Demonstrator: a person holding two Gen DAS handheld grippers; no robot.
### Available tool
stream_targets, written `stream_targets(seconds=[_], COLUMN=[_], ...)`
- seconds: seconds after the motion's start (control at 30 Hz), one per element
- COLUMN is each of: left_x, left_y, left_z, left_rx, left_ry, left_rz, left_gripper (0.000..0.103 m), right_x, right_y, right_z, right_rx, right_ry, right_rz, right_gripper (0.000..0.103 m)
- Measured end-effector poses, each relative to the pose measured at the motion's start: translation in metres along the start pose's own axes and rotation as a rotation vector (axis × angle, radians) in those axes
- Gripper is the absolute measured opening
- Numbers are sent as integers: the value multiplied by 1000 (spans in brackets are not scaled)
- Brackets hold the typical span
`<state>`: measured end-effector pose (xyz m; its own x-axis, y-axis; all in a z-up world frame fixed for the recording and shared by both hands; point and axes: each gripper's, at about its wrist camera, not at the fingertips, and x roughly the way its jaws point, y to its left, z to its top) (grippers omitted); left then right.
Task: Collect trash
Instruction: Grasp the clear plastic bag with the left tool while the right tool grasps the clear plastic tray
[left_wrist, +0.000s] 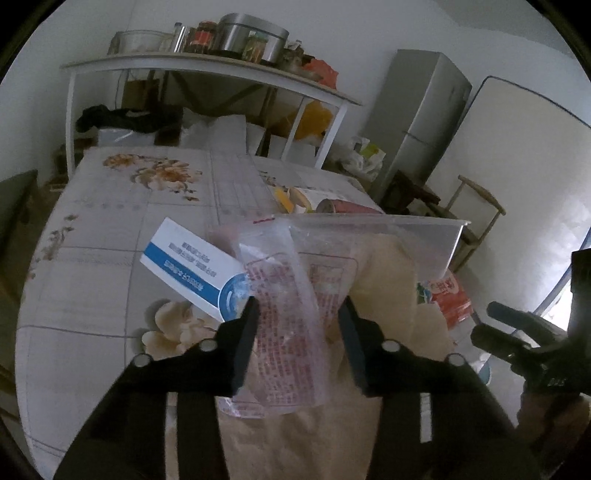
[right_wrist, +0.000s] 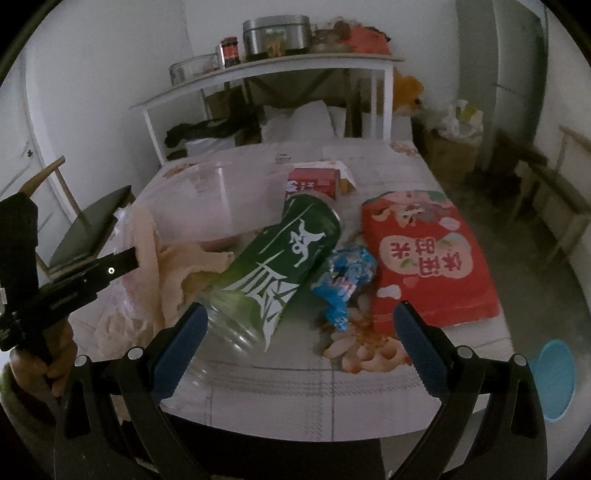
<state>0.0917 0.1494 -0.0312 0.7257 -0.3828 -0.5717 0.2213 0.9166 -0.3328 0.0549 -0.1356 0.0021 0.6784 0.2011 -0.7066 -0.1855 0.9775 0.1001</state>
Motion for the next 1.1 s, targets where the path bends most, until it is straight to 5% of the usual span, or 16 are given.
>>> stream_targets(seconds=[0.43, 0.67, 0.87, 1.1], left_x=[-39, -41, -52, -61], left_y=[15, 26, 27, 35], left_z=[-5, 4, 16, 17], left_rx=[-82, -166, -179, -200], left_ry=[-114, -124, -161, -190], left_rz=[-84, -141, -165, -150], left_gripper=[31, 30, 31, 31], right_x=[-12, -10, 20, 47], right_y=[2, 37, 56, 70], right_z=[24, 60, 85, 82], right_rx=[-52, -319, -488, -652], right_ry=[-89, -150, -58, 80], right_rz=[61, 154, 250, 267], right_gripper=[95, 77, 67, 44])
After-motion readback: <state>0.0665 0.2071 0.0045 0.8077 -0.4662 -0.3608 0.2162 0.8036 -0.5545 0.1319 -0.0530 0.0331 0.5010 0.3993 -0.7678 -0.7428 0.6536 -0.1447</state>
